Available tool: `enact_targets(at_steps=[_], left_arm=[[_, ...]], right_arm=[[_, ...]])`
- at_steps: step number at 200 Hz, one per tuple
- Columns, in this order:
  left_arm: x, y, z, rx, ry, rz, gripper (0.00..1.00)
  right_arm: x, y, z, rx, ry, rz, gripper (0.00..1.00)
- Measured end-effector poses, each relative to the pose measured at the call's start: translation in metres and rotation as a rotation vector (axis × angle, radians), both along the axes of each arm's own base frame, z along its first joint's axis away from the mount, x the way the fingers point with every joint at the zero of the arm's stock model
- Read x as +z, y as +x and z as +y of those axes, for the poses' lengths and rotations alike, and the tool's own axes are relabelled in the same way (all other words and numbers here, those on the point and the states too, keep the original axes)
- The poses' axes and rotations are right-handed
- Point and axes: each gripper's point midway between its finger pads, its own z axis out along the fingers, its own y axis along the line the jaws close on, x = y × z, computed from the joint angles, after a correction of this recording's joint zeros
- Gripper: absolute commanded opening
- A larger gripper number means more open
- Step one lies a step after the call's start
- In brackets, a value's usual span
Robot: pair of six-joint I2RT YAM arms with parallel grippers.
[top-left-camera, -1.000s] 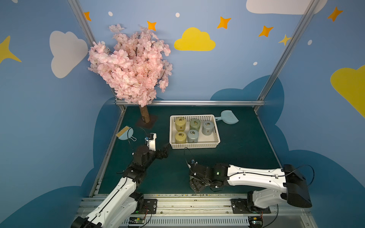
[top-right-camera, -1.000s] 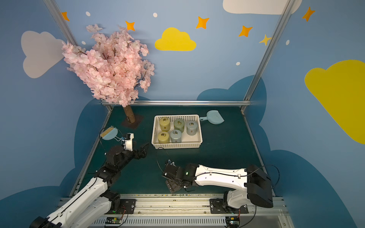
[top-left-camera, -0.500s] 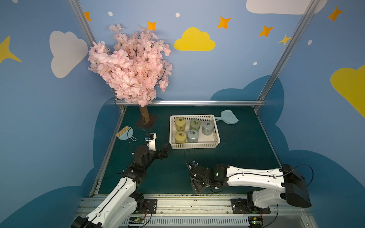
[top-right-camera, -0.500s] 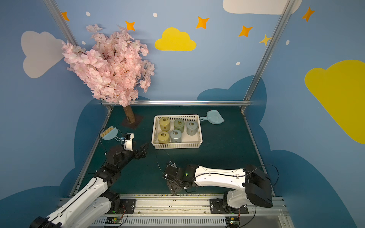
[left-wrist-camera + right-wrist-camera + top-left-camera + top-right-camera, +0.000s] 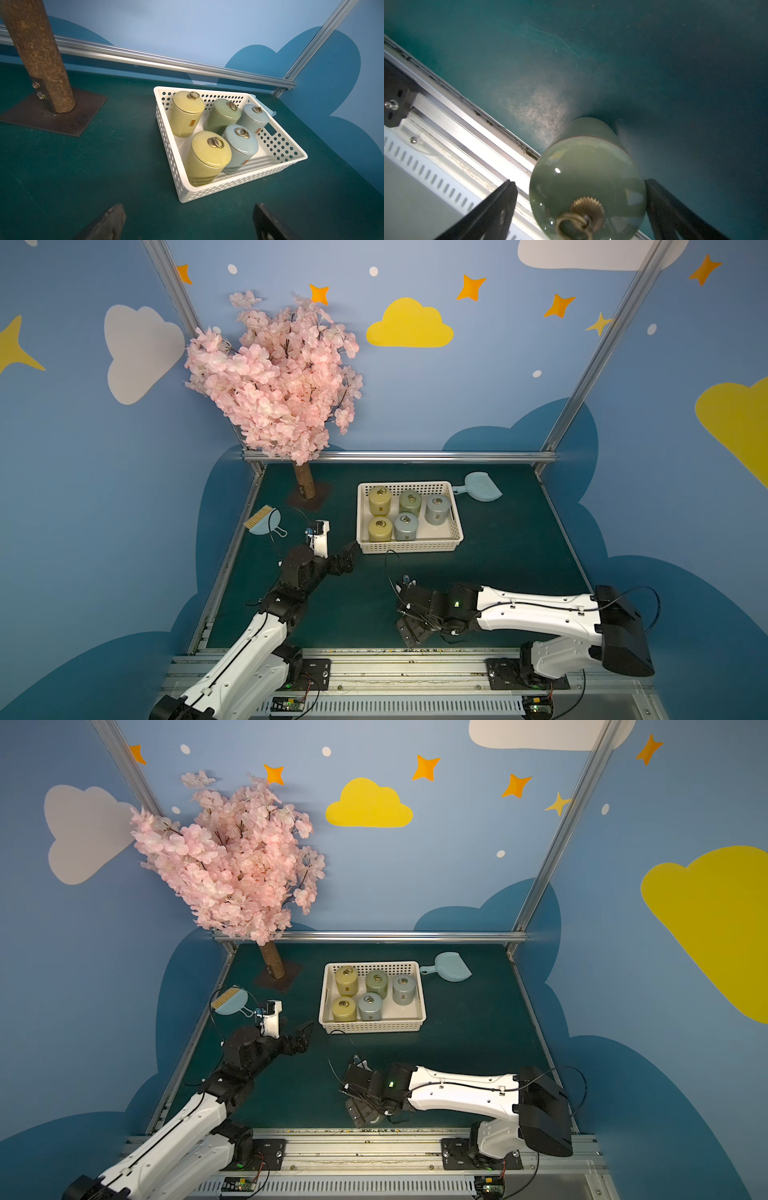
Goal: Take the tea canister out of the basket
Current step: Place the tea canister at the center of the board.
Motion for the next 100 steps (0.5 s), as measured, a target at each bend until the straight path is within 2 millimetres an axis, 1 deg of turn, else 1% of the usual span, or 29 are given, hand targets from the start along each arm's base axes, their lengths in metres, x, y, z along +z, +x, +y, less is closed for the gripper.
enact_targets(at_steps=[36,55,76,100], left_arm=[[-0.004,0.001,-0.004,-0.017,0.003,0.029,1.0],[-0.003,0.002,-0.006,-0.026,0.007,0.046,1.0],[0.005,0.006,-0.012,-0.045,0.005,0.055,1.0],[0.017,0.01,-0.018,-0.063,0.004,0.069,1.0]], right_arm=[[0.02,0.01,0.007,0.002,0.022,-0.021,0.99],[0.027,0.021,0.007,-0.005,0.031,-0.03,0.98],[0.034,0.035,0.001,-0.028,0.044,-0.042,0.98],[0.047,0.054,-0.009,-0.056,0.074,-0.071,0.98]])
